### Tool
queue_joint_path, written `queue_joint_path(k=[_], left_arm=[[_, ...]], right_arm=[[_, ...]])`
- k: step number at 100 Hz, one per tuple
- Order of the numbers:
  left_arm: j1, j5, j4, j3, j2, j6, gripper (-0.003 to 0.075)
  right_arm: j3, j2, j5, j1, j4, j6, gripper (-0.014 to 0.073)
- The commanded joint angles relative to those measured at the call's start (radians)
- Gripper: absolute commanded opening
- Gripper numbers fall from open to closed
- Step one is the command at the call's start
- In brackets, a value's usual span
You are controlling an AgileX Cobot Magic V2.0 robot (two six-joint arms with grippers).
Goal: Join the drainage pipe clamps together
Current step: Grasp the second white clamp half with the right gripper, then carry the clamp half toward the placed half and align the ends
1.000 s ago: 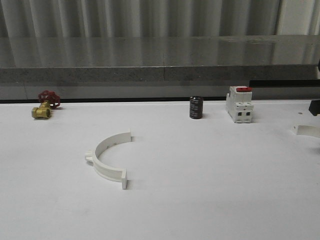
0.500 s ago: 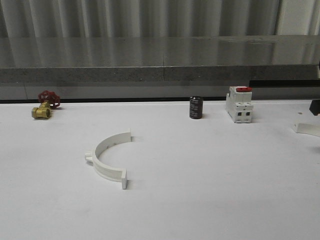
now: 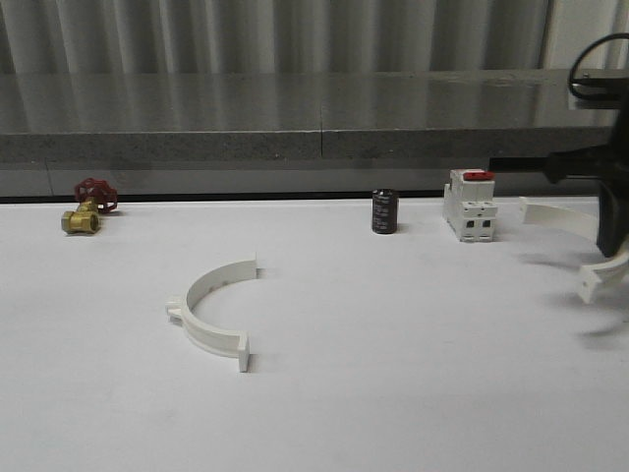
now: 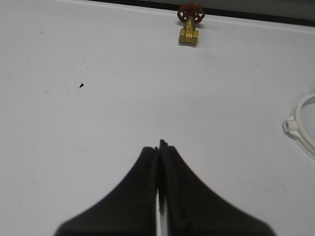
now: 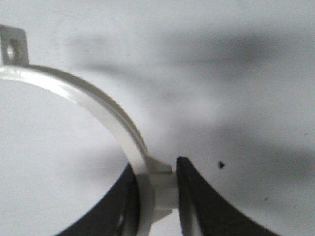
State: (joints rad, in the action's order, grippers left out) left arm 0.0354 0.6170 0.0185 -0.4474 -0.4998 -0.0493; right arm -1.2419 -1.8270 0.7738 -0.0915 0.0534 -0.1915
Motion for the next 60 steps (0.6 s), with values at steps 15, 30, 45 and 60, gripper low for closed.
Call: queue_joint_path(k=[15, 30, 45, 60], left_arm=[[0.000, -0.070, 0.006, -0.026, -0.003, 0.001, -0.0021], [0.000, -0.070, 0.006, -0.026, -0.003, 0.001, -0.0021], [0.000, -0.070, 0.006, -0.026, -0.003, 0.001, -0.0021], [0.000, -0.070, 0.006, -0.026, -0.003, 0.001, -0.0021]], right_arm=[[-0.027, 0.054, 0.039, -0.224, 0.169, -0.304, -0.0013], [-0.049, 0.053, 0.028, -0.319, 0.161, -0.394, -0.0013], [-0.110, 0.026, 0.054, -0.372, 0.137, -0.419, -0.0013], [-0.207, -0.039, 0.091, -0.429, 0.123, -0.436, -0.0013]])
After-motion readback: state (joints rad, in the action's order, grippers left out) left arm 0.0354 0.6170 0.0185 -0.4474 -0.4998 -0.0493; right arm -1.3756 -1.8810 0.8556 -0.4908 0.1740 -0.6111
